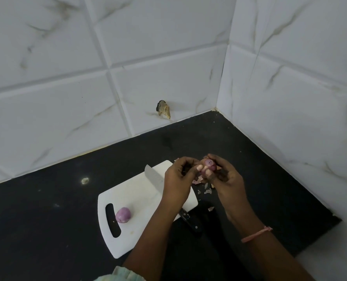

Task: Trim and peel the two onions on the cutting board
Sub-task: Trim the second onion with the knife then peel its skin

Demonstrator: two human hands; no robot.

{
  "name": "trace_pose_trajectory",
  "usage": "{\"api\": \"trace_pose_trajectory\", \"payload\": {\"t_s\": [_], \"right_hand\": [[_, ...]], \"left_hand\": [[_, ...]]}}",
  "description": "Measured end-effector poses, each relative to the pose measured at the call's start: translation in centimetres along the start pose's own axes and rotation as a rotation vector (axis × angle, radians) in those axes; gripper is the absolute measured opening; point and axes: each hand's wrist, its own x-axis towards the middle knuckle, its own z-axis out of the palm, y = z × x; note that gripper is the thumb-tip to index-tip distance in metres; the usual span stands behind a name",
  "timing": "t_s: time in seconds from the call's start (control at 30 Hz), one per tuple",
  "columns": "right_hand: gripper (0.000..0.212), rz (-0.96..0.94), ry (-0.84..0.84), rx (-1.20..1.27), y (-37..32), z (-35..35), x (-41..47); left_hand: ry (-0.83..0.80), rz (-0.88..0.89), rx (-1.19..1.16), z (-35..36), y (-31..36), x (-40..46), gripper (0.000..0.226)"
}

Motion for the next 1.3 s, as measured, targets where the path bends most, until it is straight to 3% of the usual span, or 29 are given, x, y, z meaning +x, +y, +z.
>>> {"api": "trace_pose_trajectory", "payload": {"t_s": [0.1, 0.3, 0.57, 0.7, 0.93, 1.07, 1.17, 1.3], "right_hand": [[0.040, 0.016, 0.011, 0.031, 0.4, 0.2, -0.1], [0.036, 0.216, -0.047, 0.368, -0.2, 0.1, 0.1], [0.042, 0.011, -0.027, 0.150, -0.3, 0.7, -0.5], [0.042, 0.004, -0.032, 0.131, -0.5, 0.7, -0.7], [0.042, -0.030, -0.015, 0.113, -0.4, 1.2, -1.7], [0.046, -0.050, -0.002, -0.009, -0.3, 1.8, -2.0], [0.043, -0.081, -0.033, -0.017, -0.7, 1.6, -1.9], [0.040, 0.043, -0.020, 0.079, -1.0, 1.1, -1.8]], "left_hand": [[-0.036, -0.021, 0.018, -0.1, -0.2, -0.1, 0.020], [-0.052, 0.027, 0.068, -0.8, -0.4, -0.2, 0.019], [-0.016, -0.031, -0.057, -0.4, 0.3, -0.5, 0.004], [0.012, -0.134, -0.168, 0.2, 0.7, -0.8, 0.016], [0.102, -0.169, 0.005, 1.9, 0.8, -1.5, 0.021], [0.144, -0.159, 0.011, 1.5, 0.6, -1.3, 0.040], [0.170, -0.174, -0.004, 1.7, 0.2, -1.4, 0.025], [0.212, -0.158, -0.061, 2.1, 0.2, -1.5, 0.016]]}}
